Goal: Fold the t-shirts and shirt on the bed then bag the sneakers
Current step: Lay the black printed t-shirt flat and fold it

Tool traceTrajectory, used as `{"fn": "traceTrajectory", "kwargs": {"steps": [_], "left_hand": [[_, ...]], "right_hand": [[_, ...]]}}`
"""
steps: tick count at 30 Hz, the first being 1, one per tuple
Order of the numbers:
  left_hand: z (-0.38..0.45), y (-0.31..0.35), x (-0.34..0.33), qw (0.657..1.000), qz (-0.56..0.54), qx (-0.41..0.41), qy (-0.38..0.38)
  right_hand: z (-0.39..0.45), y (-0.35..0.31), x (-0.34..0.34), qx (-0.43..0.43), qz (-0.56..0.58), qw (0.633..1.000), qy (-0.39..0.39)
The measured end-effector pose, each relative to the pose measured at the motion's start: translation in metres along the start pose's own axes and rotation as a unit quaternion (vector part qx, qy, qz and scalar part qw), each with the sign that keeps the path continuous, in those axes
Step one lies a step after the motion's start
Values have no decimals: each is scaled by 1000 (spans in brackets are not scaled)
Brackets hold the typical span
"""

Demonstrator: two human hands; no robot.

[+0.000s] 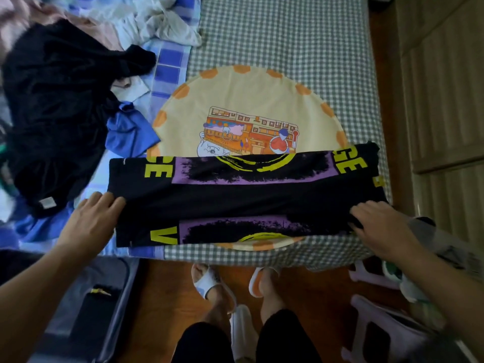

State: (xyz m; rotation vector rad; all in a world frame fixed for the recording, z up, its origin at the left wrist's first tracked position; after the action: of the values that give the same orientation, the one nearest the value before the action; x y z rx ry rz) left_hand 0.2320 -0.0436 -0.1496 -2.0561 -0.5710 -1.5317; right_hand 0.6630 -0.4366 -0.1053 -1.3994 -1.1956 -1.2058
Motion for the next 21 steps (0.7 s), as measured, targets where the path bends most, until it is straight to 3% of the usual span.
{"fn": "traceTrajectory", "kwargs": {"steps": [3,9,13,17,21], "left_hand": [[-3,5,-14,999,-6,6,-32],[-10,33,-43,995,-17,96,-26],[-5,70,-48,998,-35,52,-17],[5,61,-42,994,-67,80,11],[-7,55,-25,992,-92,56,70]], "right_hand": [[-12,-3,-20,40,-6,999,-34],[-37,-9,-87,-9,-22,992,-125],[-40,-12,-93,-44,0,998,-52],[-55,8,-70,-133,50,990,5],[-56,17,-49,-84,14,996,13]]}}
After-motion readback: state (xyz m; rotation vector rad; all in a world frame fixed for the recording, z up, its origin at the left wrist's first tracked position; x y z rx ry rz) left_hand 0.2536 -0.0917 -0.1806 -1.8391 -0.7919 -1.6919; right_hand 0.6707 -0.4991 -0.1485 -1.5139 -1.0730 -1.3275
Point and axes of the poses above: each hand's wrist, its own z-axis towards the middle knuckle, its own x-axis out of the back of the hand, y = z × x, the point moved 4 cm from there along z, towards the middle knuckle, and after that the axes turned 8 degrees about x, right-handed, at the moved point
